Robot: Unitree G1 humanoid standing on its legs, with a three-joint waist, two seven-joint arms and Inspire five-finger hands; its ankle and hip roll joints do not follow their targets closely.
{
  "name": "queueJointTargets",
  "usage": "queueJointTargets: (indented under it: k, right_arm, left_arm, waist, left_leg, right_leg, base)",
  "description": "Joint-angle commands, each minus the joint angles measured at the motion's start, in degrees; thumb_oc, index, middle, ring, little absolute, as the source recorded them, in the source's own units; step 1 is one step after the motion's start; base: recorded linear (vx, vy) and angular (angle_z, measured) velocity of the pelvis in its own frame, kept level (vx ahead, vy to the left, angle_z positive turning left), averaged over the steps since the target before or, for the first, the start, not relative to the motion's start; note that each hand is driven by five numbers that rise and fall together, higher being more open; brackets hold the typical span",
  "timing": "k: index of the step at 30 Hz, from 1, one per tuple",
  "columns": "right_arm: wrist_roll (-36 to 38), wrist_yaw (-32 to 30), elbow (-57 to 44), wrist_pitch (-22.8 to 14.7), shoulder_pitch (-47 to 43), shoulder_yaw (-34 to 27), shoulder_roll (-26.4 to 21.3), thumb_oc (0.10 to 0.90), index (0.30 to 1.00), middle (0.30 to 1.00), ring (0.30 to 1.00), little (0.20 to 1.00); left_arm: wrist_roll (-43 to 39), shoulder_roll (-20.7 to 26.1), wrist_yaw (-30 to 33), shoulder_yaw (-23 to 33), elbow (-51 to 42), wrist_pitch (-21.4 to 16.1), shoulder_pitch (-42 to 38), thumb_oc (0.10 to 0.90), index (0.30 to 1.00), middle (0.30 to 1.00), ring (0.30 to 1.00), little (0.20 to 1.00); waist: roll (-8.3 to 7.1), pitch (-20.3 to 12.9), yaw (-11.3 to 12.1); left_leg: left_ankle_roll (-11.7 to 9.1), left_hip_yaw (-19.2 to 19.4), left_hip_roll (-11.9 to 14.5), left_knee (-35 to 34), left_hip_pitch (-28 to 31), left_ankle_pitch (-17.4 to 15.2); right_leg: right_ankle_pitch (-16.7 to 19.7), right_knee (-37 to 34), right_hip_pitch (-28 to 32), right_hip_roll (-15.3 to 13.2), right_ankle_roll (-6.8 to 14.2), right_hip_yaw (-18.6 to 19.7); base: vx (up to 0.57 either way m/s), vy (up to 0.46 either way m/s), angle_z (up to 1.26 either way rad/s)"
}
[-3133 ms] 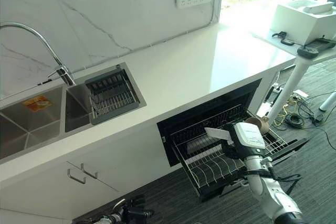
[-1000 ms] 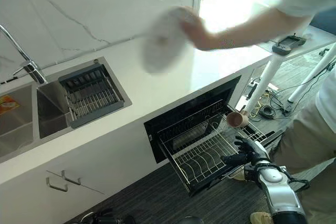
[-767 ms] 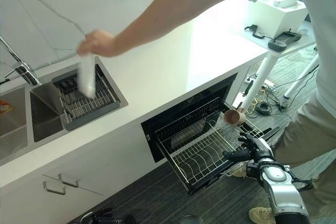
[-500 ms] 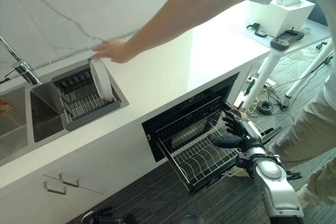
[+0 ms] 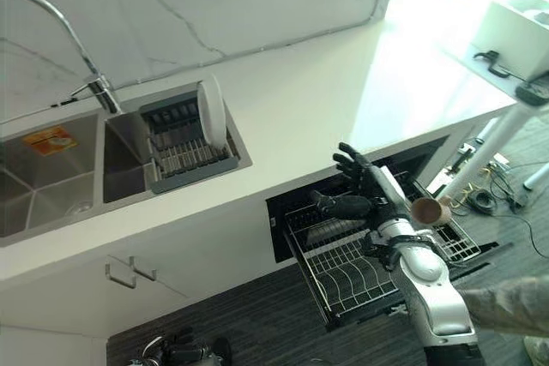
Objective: Place the dishes in the dishwasher.
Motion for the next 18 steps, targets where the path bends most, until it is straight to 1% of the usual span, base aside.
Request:
queueJointTargets:
  k: [1,5,7,12,18]
  right_arm:
    - [2.8,-0.7,-6.5,-8.1,-8.1,-3.1,0.9,0.8,0.9,0.9,0.9,0.9]
    - [3.9,-1.6,-4.7,-8.7,-11.9,-1.5,0.9,0.8,0.9,0.9,0.9,0.9]
    - [7.5,-2.3,-4.0,-8.4,-14.4,-0.6,1.5,0.8,0.9,0.9,0.9,0.9]
    - [6.7,-6.6,-0.1,-8.7,-19.3,0.7,2.6,0.8,0.9,0.9,0.9,0.9]
    - [6.0,-11.4,4.3,-9.7,-23.8,1.3,3.4,0.8,0.9,0.9,0.9,0.9]
  left_arm:
    - [3.2,3.5,2.7,-3.4,6.2,3.8,6.8,0.8,0.9,0.9,0.9,0.9]
    - [2.8,3.6,2.7,-3.5,7.8,3.4,6.2,0.8,0.9,0.9,0.9,0.9]
    - [2.7,3.8,2.5,-3.5,8.8,3.2,5.9,0.8,0.9,0.9,0.9,0.9]
    - [2.5,4.0,2.3,-3.5,9.8,3.0,5.6,0.8,0.9,0.9,0.9,0.9]
    - [2.9,4.4,1.9,-3.7,9.6,4.4,5.4,0.8,0.9,0.9,0.9,0.9]
  waist:
    - [-2.8,-1.3,0.9]
    - [-3.03,-1.6,2.4]
    - [-3.16,-1.6,3.3]
    - [-3.25,-2.0,5.4]
    - [-3.13,-2.5,7.1]
  left_leg:
    - [0.0,0.6,2.1,5.2,3.8,-10.6]
    - [0.0,-0.2,1.6,5.2,3.4,-10.6]
    - [0.0,-0.7,1.4,5.2,3.2,-10.5]
    - [0.2,-1.9,0.7,5.2,2.3,-10.4]
    - [0.4,-3.3,0.0,5.2,1.5,-10.0]
  right_leg:
    - [5.8,-3.9,-0.7,-1.5,2.2,-0.8]
    - [5.7,-3.9,0.2,-2.0,2.4,-2.0]
    - [5.6,-3.9,0.7,-2.3,2.4,-2.8]
    - [5.4,-3.9,1.7,-2.7,2.7,-4.2]
    - [5.3,-3.9,2.4,-2.8,2.8,-5.1]
  base:
    - [-0.01,0.025,0.22]
    - [-0.01,0.013,0.26]
    - [0.0,0.017,0.33]
    - [-0.01,0.017,0.26]
    - [0.02,0.006,0.21]
